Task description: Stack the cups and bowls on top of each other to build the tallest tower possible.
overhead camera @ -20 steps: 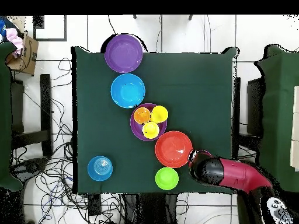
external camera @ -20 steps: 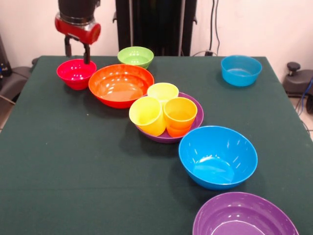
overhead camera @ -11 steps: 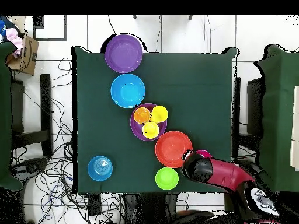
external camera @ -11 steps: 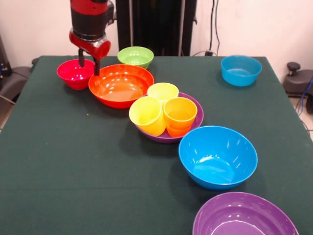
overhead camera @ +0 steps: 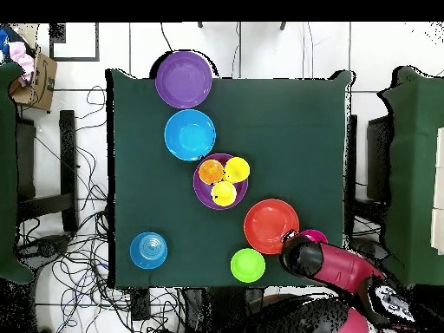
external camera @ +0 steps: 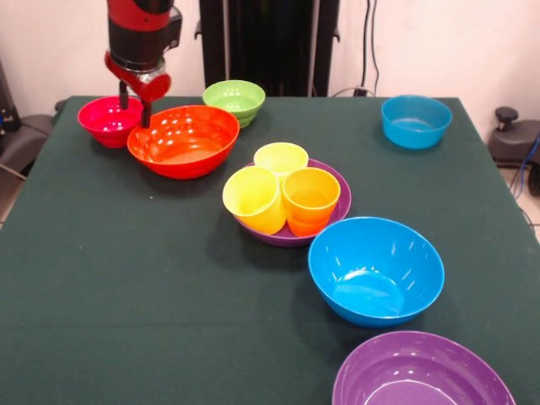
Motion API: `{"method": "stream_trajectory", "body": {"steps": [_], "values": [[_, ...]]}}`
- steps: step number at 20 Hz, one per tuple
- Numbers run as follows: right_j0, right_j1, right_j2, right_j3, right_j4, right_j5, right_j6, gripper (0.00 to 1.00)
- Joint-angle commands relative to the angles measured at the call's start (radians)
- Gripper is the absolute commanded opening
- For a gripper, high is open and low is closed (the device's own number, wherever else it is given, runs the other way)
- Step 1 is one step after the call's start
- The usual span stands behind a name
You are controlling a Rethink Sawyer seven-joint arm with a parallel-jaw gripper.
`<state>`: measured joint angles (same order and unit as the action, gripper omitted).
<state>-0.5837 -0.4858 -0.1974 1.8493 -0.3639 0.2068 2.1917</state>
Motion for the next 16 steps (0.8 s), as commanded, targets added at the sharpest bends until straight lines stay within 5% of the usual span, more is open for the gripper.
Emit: {"method": "stream_trajectory", "body": {"steps": [1, 16], "values": [[-0.012, -0.016, 0.030, -0.104, 0.038, -0.012, 0.089, 1.00], [-0.045, -0.140, 0.112, -0.035, 0.038, 0.019, 0.052, 1.00]]}}
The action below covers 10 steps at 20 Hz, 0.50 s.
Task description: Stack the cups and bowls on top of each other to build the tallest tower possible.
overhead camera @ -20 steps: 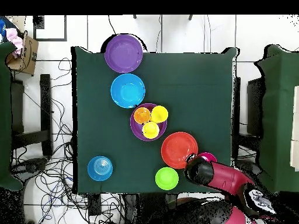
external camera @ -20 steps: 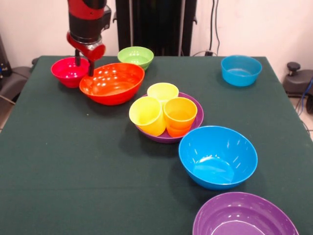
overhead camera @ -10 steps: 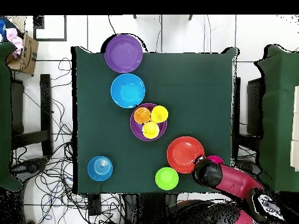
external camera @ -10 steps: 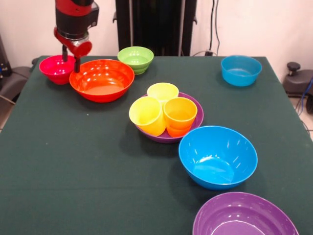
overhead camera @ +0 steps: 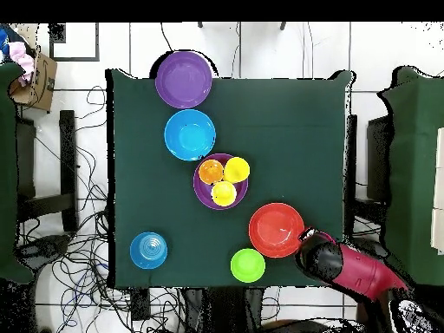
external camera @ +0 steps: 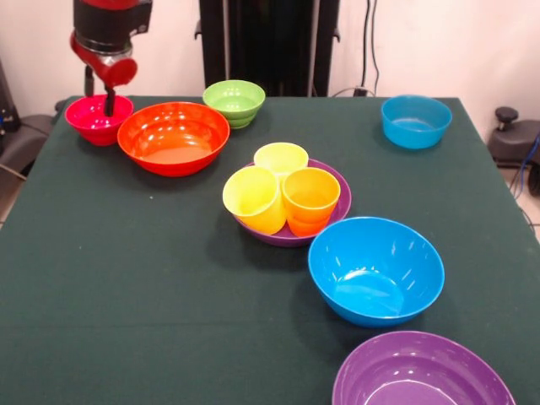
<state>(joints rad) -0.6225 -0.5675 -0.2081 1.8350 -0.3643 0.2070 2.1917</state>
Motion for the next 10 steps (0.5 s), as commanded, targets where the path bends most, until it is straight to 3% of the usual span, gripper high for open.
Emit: {"method": "stream_trajectory", "body": {"steps": [1, 4, 10], "values": [[-0.006, -0.062, 0.123, -0.019, 0.039, 0.019, 0.053, 1.00], [0.022, -0.060, 0.085, -0.037, 0.040, 0.012, 0.077, 1.00], [0.049, 0.029, 0.043, -0.075, 0.054, -0.061, 0.138, 1.00]]}}
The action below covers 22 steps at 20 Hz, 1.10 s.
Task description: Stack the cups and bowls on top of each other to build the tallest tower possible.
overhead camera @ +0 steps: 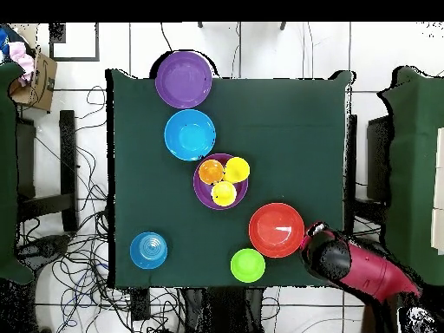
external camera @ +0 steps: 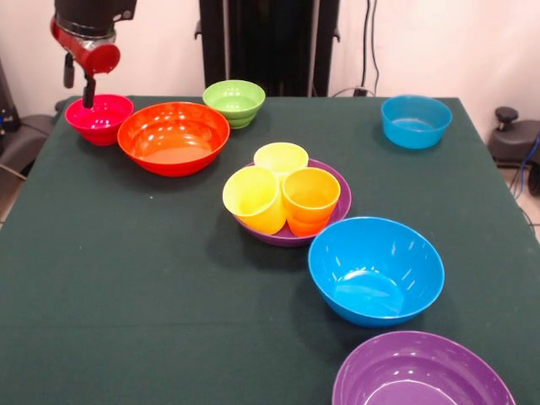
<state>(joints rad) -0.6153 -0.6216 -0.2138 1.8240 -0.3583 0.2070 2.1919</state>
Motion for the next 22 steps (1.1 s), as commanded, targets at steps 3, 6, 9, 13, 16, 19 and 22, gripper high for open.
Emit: {"method": "stream_trajectory", "body": {"steps": [3, 6, 9, 13, 16, 19, 22], "values": [[0.053, 0.124, 0.034, -0.075, 0.064, -0.093, 0.163, 1.00], [0.074, 0.185, 0.007, -0.100, 0.090, -0.147, 0.188, 1.00], [0.088, 0.238, -0.013, -0.117, 0.119, -0.199, 0.199, 1.00], [0.085, 0.284, -0.018, -0.124, 0.161, -0.220, 0.192, 1.00], [0.096, 0.288, -0.029, -0.112, 0.191, -0.225, 0.185, 1.00], [0.104, 0.279, -0.037, -0.100, 0.213, -0.216, 0.171, 1.00], [0.110, 0.270, -0.037, -0.089, 0.229, -0.201, 0.163, 1.00]]}}
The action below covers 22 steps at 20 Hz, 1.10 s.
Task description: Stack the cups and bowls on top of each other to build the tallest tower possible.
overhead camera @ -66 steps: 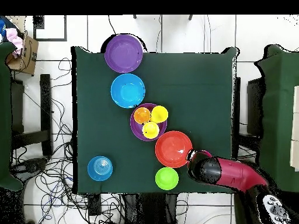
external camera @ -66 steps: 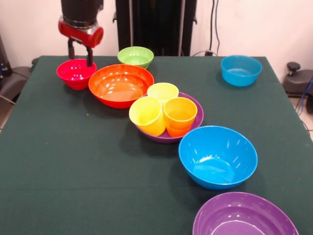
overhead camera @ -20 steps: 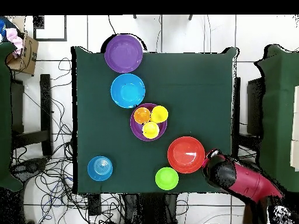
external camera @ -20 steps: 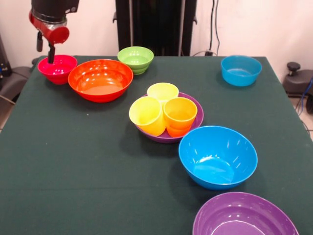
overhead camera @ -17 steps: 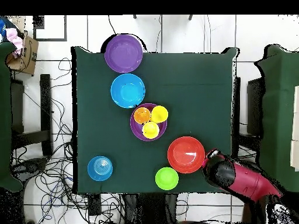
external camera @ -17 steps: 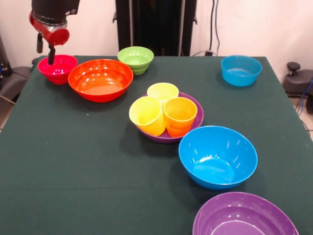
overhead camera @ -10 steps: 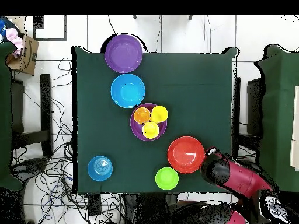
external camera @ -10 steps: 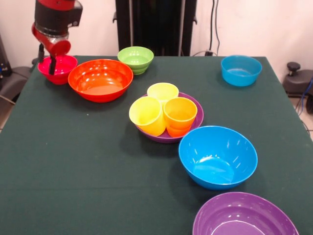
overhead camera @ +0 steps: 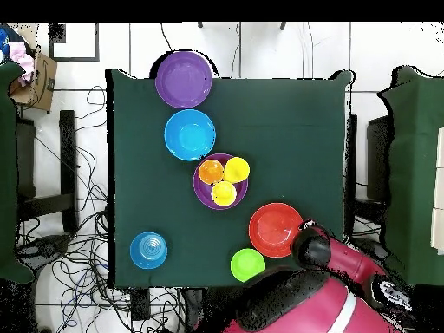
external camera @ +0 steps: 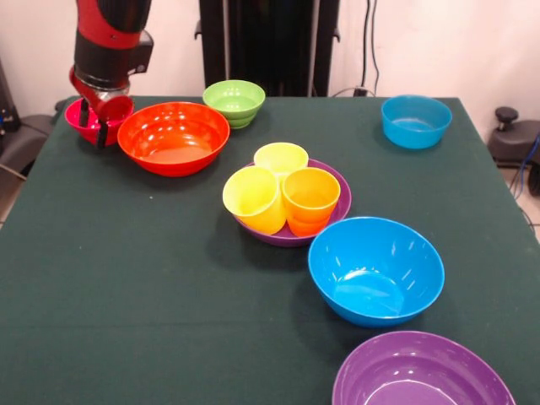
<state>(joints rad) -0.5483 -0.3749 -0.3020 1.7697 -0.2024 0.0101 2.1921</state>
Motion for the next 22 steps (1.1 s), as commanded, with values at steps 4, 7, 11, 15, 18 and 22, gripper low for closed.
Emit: {"method": "stream_trajectory", "body": {"steps": [4, 7, 11, 15, 18, 22], "values": [[0.050, 0.011, 0.044, -0.020, 0.087, 0.020, 0.153, 1.00], [0.057, 0.001, 0.035, -0.015, 0.094, 0.044, 0.144, 1.00], [0.060, -0.004, 0.034, -0.007, 0.096, 0.036, 0.137, 1.00], [0.039, -0.003, 0.054, -0.014, 0.076, 0.015, 0.116, 0.00], [0.025, -0.009, 0.068, -0.019, 0.068, 0.036, 0.099, 0.00], [0.018, -0.013, 0.076, -0.019, 0.063, 0.044, 0.089, 0.00]]}}
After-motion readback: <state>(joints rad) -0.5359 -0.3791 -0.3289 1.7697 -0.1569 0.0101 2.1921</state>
